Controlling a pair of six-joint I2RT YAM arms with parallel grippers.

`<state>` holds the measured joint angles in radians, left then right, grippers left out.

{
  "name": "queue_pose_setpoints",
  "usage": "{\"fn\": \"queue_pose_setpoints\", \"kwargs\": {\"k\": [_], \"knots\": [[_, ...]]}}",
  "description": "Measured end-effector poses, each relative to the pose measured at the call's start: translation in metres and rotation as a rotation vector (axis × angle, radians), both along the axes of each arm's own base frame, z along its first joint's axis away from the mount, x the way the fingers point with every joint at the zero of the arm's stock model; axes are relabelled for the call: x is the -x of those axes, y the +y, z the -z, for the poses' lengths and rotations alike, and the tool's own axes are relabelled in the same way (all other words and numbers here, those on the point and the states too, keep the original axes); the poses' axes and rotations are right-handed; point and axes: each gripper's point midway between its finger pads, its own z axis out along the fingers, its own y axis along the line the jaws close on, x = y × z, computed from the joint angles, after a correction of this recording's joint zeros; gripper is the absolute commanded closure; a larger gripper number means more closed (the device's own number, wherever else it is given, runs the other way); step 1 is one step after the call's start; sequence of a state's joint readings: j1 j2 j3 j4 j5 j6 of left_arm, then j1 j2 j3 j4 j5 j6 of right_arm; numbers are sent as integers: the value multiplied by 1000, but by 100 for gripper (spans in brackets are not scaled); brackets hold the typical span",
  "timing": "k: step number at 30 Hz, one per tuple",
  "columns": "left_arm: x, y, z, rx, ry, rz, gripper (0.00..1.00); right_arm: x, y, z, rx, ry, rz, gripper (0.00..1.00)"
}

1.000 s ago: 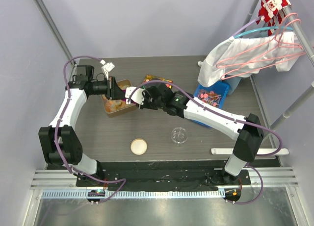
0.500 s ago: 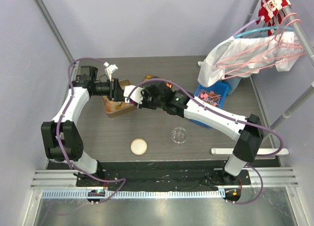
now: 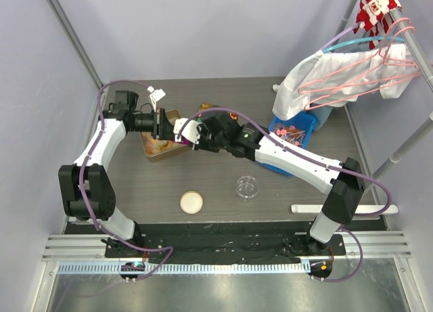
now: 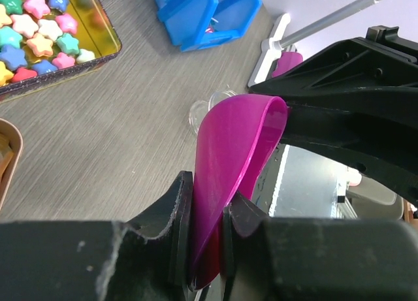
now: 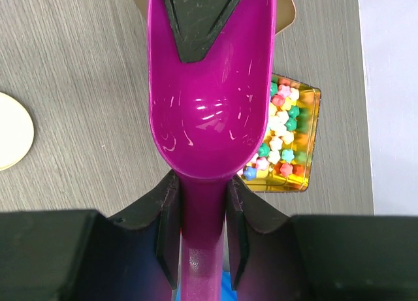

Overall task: Pack the candies
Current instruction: Pick up the spatula from the center of the board.

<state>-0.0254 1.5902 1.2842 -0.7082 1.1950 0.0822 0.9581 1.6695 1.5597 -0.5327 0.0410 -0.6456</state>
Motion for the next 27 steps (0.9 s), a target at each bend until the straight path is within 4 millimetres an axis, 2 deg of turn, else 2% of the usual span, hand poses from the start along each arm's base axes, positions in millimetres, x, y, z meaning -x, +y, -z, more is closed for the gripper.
{"fn": "queue_pose_setpoints", "kwargs": {"k": [12,21,27], "knots": [[11,-7,-6,139,36,74,100,12,-3,-14,-12,35,-25,73],[16,-12,-2,254,124,100,99,19,-4,-21,-30,47,-51,69],[14,-12,-9,273,117,112,100,19,-4,-29,-50,39,-58,61]]}}
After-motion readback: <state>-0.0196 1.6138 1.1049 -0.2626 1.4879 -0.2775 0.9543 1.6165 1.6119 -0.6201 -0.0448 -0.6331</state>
